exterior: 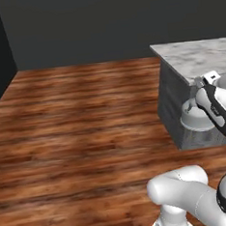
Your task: The kettle is done boiling. Turn off the stove, then wait for 300 timesteps before moving the kettle to the dining table.
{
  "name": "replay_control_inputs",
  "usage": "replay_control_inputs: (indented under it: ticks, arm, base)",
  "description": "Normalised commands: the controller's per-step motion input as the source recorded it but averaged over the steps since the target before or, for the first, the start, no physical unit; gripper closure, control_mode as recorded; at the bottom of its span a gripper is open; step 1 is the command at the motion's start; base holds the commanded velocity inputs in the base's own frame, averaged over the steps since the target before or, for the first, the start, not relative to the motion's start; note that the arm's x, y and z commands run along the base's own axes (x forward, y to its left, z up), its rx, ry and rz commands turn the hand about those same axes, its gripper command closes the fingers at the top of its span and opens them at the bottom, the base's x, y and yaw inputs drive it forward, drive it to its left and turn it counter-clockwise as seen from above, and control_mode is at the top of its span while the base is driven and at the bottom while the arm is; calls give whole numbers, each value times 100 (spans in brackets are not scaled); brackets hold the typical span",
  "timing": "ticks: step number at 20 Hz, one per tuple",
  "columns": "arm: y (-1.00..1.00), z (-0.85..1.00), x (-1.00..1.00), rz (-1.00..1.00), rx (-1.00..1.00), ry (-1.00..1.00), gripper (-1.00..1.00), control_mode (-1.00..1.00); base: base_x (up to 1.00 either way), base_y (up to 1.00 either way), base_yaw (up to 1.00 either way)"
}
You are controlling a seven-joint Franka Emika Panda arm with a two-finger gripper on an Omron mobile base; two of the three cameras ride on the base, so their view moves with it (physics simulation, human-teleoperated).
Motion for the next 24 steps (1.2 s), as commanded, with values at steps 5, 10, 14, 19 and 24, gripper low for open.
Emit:
replay_control_inputs:
  ticks: [5,10,14,19,24]
  arm:
    - [0,0,0,0,0,0,100,100]
    - [0,0,0,0,0,0,100,100]
    - [0,0,0,0,0,0,100,100]
    - [0,0,0,0,0,0,100,100]
    - [0,0,0,0,0,0,100,100]
  base:
    - [72,45,-21]
    - [72,45,-22]
    - [73,40,-23]
    - [71,33,-24]
    - [71,33,-26]
